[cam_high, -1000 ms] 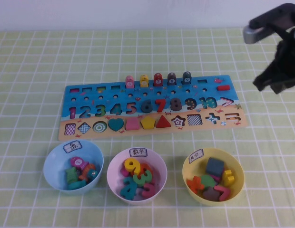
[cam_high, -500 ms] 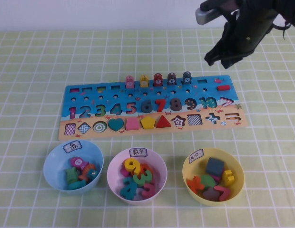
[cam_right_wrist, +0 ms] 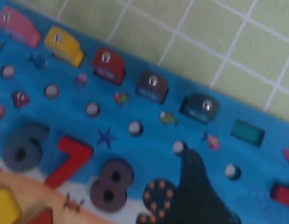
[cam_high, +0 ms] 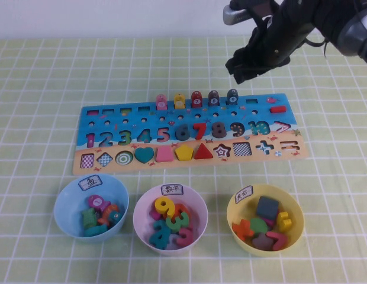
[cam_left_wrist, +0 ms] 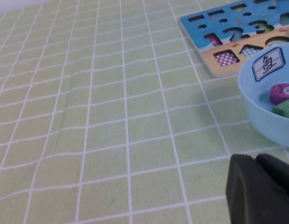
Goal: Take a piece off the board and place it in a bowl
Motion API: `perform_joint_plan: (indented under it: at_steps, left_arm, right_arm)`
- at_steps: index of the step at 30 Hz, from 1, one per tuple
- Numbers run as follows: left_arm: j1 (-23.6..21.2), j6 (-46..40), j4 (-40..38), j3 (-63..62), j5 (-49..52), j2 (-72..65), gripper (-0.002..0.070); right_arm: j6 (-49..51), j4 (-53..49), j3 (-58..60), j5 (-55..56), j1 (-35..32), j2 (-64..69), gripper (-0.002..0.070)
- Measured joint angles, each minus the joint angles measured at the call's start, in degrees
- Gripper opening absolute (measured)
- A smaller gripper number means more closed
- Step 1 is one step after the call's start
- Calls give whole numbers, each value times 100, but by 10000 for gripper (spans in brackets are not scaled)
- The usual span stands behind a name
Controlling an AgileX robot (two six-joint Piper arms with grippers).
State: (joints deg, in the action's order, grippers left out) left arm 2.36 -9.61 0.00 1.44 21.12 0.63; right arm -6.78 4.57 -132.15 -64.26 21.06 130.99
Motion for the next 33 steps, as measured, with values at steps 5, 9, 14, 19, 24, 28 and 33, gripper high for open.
perform_joint_plan:
  at_steps: [5,9,14,19,24,28,33]
  left_arm:
    - [0,0,0,0,0,0,-4]
    - [0,0,0,0,0,0,-4]
    - [0,0,0,0,0,0,-4]
    - [0,0,0,0,0,0,-4]
    - [0,0,0,0,0,0,-4]
    - [0,0,0,0,0,0,-4]
    - [0,0,0,0,0,0,-4]
  right_arm:
    - [52,42,-13,504,0,193,386]
    - [74,47,-13,721,0,301,386]
    - [74,56,-13,924,0,432,386]
    - [74,125,-15,1069,0,544,386]
    - [74,285,-25,1225,0,633,386]
    - [74,348,-25,1318,0,738,386]
    - [74,348,-25,1364,0,856,386]
